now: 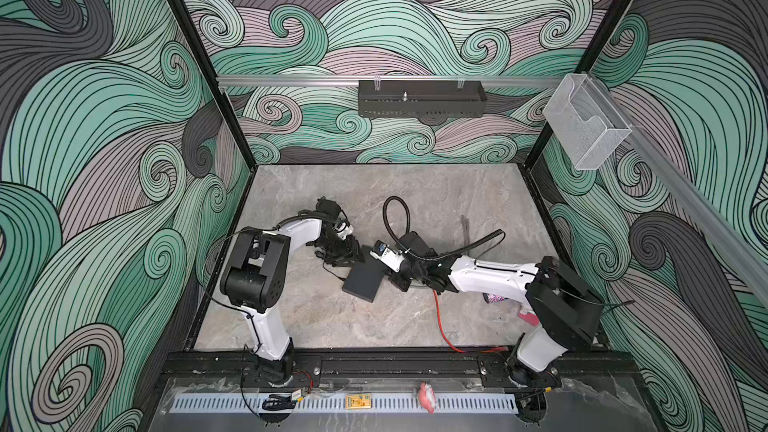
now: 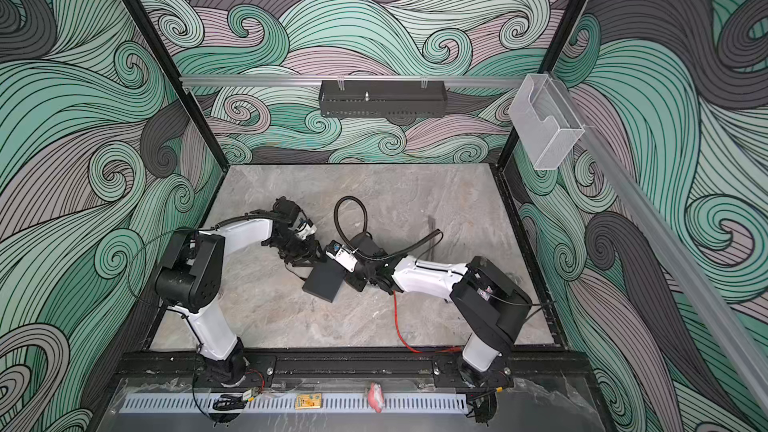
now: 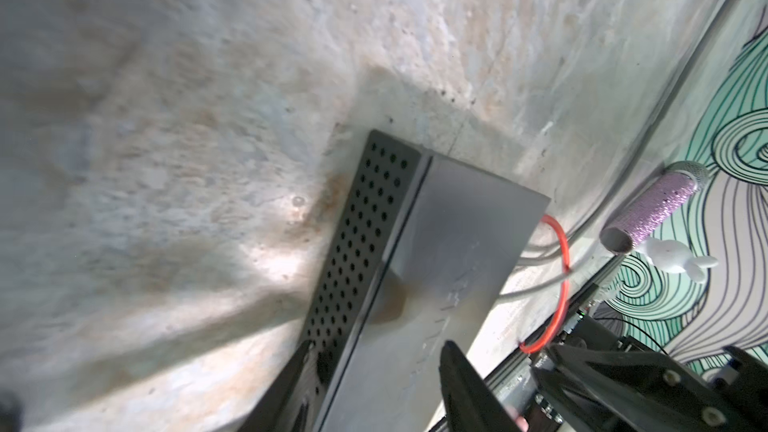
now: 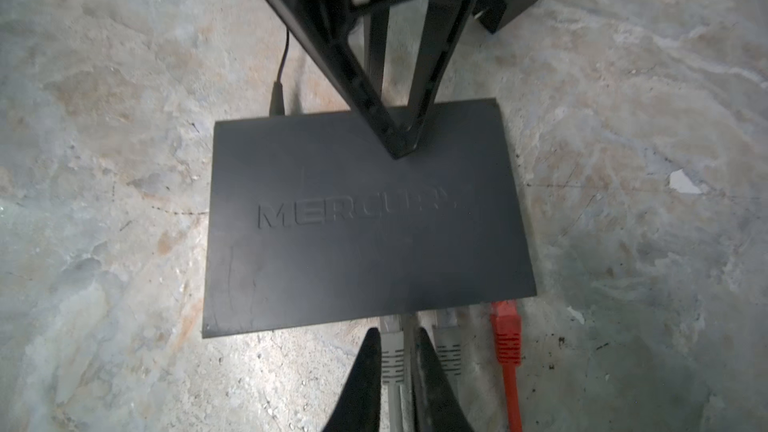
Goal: Insert the plug into the switch port
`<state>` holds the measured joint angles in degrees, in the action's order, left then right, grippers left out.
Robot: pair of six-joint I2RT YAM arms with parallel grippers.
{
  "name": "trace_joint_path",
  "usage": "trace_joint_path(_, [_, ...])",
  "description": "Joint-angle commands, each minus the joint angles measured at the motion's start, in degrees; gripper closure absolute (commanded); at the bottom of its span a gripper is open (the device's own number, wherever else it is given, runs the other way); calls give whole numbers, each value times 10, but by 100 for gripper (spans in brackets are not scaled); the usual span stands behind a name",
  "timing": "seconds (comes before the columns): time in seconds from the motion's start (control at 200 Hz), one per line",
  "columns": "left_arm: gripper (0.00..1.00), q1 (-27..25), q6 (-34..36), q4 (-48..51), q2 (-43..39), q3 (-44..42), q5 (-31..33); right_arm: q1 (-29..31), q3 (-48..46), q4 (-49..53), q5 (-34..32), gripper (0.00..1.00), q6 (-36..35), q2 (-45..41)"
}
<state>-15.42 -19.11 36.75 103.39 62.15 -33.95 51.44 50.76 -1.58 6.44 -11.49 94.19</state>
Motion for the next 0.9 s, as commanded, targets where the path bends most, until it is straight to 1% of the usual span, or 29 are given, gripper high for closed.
trace_joint_path(0.0, [49,5,9,27,-4,22,-30,-10,-18,-36,10,83,10,-14])
trace_joint_path(0.14, [48,12,17,39,-7,29,-26,-18,-28,-31,8,81,19,-28])
trace_joint_path(0.295, [45,29,29,60,-24,42,-12,-42,-30,-14,7,73,33,-67])
trace_joint_path(0.345, [44,38,34,68,-32,47,-5,-52,-31,-8,-1,69,38,-84])
trace_joint_path(0.415, [41,56,37,75,-44,54,10,-70,-32,-4,-24,58,45,-110])
trace_joint_path(0.495, [35,79,34,78,-58,63,24,-96,-36,-7,-59,46,50,-139])
trace_joint_path(0.585, [27,105,25,66,-81,73,46,-136,-40,-18,-85,37,63,-165])
trace_joint_path(0.655, [20,123,16,54,-98,81,67,-178,-40,-27,-80,33,81,-180])
trace_joint_path(0.79, [14,151,13,47,-121,114,129,-249,-41,-41,-70,27,101,-203])
trace_joint_path(0.851, [14,157,7,36,-135,121,176,-275,-44,-51,-73,23,104,-211])
trace_joint_path(0.896, [13,160,-1,18,-151,117,227,-294,-45,-55,-79,22,107,-215])
